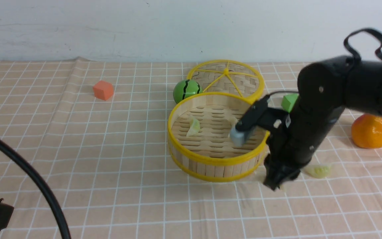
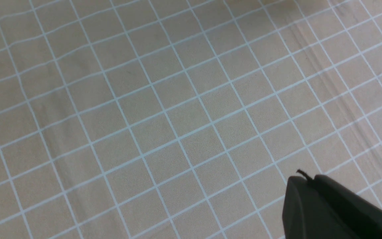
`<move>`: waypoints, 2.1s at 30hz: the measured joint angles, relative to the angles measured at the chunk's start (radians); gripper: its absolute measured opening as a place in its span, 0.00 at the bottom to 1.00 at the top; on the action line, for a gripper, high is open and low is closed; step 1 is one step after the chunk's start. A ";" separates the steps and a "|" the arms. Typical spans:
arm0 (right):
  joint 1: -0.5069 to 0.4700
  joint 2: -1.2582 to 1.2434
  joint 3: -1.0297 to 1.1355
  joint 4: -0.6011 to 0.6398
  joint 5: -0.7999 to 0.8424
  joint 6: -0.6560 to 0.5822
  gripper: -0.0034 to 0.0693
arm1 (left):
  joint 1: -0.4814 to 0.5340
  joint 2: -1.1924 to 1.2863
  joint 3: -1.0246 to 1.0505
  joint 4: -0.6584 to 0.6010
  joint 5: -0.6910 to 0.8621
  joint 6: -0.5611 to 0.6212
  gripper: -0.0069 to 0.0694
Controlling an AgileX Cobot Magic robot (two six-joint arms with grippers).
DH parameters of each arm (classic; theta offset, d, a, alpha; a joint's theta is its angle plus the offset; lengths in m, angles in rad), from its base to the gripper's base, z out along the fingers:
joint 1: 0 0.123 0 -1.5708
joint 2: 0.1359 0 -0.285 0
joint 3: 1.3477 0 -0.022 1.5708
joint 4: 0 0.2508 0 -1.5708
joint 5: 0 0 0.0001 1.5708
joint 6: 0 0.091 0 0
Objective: Put the dumplings into the steamer on the table with the brown tablecloth.
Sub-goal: 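Place the dumpling in the bamboo steamer basket with the right gripper, then reach for and grasp a dumpling lying on the table beside the steamer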
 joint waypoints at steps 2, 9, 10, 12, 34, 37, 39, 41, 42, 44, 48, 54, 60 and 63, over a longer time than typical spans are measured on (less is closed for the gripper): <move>0.000 0.002 -0.090 0.027 0.008 0.101 0.28 | 0.000 0.000 0.000 0.000 -0.001 0.000 0.11; 0.005 0.082 -0.276 0.033 0.009 0.234 0.28 | 0.000 0.000 0.000 0.000 -0.007 0.000 0.12; 0.012 0.127 -0.314 0.021 0.009 0.257 0.28 | 0.000 0.000 0.000 0.000 -0.008 0.000 0.12; 0.023 0.160 -0.337 0.009 0.009 0.269 0.28 | 0.000 0.000 0.000 -0.007 -0.008 0.000 0.12; 0.103 0.499 -0.597 -0.141 0.063 0.390 0.34 | 0.000 0.000 0.000 -0.009 -0.008 0.000 0.14; 0.103 0.487 -0.598 -0.144 0.094 0.390 0.46 | 0.000 0.000 0.001 -0.009 -0.008 0.000 0.15; 0.103 0.465 -0.600 -0.148 0.133 0.386 0.57 | 0.000 0.000 0.001 -0.009 -0.007 0.000 0.16; 0.103 0.427 -0.602 -0.155 0.175 0.368 0.65 | 0.000 0.000 0.001 -0.009 -0.007 0.000 0.16; 0.103 0.404 -0.603 -0.159 0.196 0.347 0.68 | 0.000 0.000 0.001 -0.009 -0.007 0.000 0.16; 0.098 0.358 -0.605 -0.166 0.215 0.300 0.72 | 0.000 0.000 0.001 -0.009 -0.007 0.000 0.16; 0.071 0.259 -0.590 -0.170 0.222 0.224 0.74 | 0.000 0.000 0.001 -0.009 -0.006 0.000 0.17; -0.096 0.124 -0.429 -0.121 0.225 0.161 0.73 | 0.000 -0.001 0.001 -0.012 -0.007 0.000 0.18; -0.260 0.080 -0.193 -0.005 0.225 0.012 0.71 | 0.000 -0.001 0.001 -0.015 -0.008 0.000 0.18; -0.288 0.080 -0.096 0.012 0.200 -0.096 0.71 | 0.000 -0.001 0.001 -0.015 -0.013 0.000 0.19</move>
